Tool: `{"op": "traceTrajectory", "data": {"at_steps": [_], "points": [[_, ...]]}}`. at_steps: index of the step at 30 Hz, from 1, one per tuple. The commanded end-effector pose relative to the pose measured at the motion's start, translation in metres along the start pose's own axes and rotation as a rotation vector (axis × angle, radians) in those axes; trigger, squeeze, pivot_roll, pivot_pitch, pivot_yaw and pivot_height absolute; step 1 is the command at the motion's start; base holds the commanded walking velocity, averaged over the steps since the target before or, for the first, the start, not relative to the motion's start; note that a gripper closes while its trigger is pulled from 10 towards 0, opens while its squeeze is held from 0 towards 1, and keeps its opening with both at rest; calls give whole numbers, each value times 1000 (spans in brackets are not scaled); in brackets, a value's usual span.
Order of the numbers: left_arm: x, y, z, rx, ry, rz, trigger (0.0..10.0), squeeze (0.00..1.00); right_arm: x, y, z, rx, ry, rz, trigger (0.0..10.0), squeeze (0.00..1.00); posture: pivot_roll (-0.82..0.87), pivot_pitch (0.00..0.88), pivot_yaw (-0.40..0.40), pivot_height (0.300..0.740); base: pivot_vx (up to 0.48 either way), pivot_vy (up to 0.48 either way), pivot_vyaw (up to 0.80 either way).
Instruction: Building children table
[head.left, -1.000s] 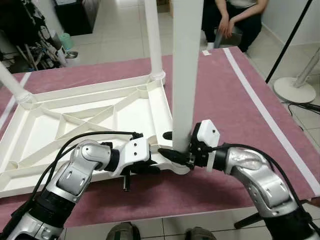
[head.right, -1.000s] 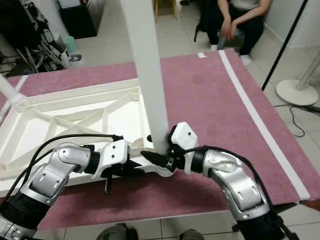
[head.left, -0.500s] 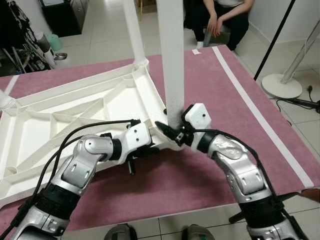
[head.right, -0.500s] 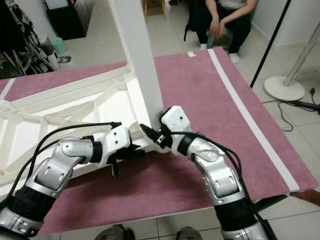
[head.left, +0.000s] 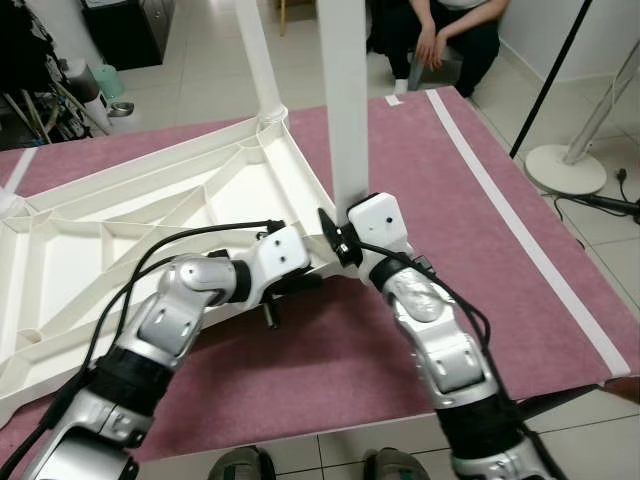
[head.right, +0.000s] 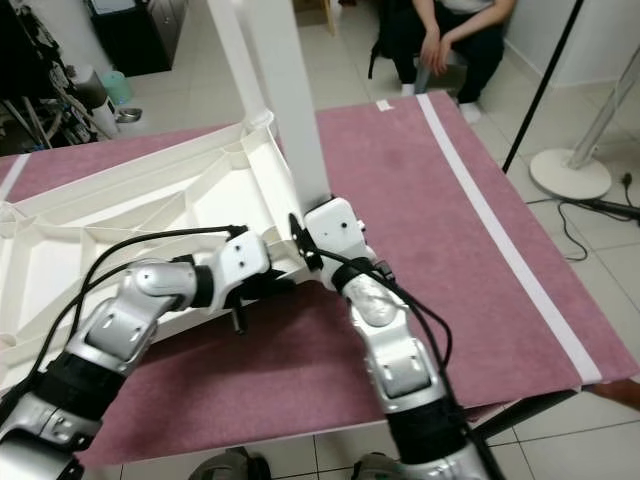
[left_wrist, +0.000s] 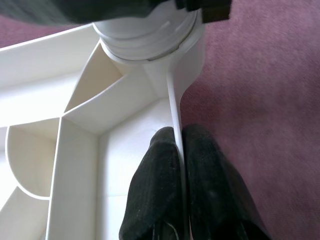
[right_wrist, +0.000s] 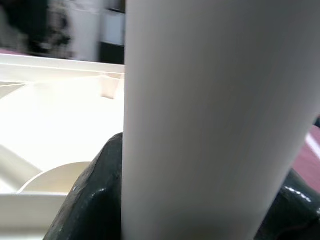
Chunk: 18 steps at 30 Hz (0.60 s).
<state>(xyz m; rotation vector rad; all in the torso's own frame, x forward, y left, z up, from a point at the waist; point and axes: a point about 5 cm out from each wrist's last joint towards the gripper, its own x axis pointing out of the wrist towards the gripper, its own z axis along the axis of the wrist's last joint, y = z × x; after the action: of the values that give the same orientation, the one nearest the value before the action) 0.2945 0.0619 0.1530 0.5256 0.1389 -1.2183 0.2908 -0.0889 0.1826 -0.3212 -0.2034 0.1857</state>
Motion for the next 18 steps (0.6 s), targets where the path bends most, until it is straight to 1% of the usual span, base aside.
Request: {"op": "traceTrajectory", "data": {"at_steps": [1, 2, 5, 6, 7, 11, 13, 14, 15, 17, 18], "points": [[6, -4, 44, 144, -180, -47, 0, 0, 4, -6, -12, -6, 77, -94, 10000, 0, -8, 0, 123, 740, 0, 0, 0], [8, -5, 47, 145, -193, -53, 0, 0, 6, -6, -11, 0, 82, -116, 10000, 0, -12, 0, 125, 740, 0, 0, 0], [8, -6, 49, 146, -201, -60, 0, 0, 7, -5, -11, 5, 82, -125, 10000, 0, -12, 0, 125, 740, 0, 0, 0], [8, -8, 49, 148, -205, -69, 0, 0, 8, -6, -10, 6, 78, -136, 2510, 0, -12, 0, 125, 740, 0, 0, 0], [6, -9, 48, 151, -202, -77, 0, 0, 9, -7, -10, 7, 65, -139, 0, 0, -14, 0, 126, 740, 0, 0, 0], [4, -10, 46, 151, -197, -81, 0, 0, 9, -8, -10, 20, 58, -123, 0, 0, -14, 0, 126, 740, 0, 0, 0], [-2, -11, 41, 151, -186, -94, 0, 0, 8, -12, -8, 60, 28, -77, 0, 0, -14, 0, 126, 740, 0, 0, 0], [-2, -11, 41, 151, -186, -94, 0, 0, 8, -12, -8, 60, 28, -77, 0, 0, -14, 0, 126, 740, 0, 0, 0], [-6, -13, 38, 155, -177, -108, 0, 0, 7, -13, -7, 110, 14, 1, 0, 0, -7, 0, 124, 740, 0, 0, 0], [-14, -17, 34, 161, -164, -134, 0, 0, 5, -20, -7, 139, -7, 95, 0, 0, -7, 0, 124, 740, 0, 0, 0], [-14, -17, 34, 161, -164, -134, 0, 0, 5, -20, -7, 139, -7, 95, 0, 0, -7, 0, 124, 740, 0, 0, 0]]}}
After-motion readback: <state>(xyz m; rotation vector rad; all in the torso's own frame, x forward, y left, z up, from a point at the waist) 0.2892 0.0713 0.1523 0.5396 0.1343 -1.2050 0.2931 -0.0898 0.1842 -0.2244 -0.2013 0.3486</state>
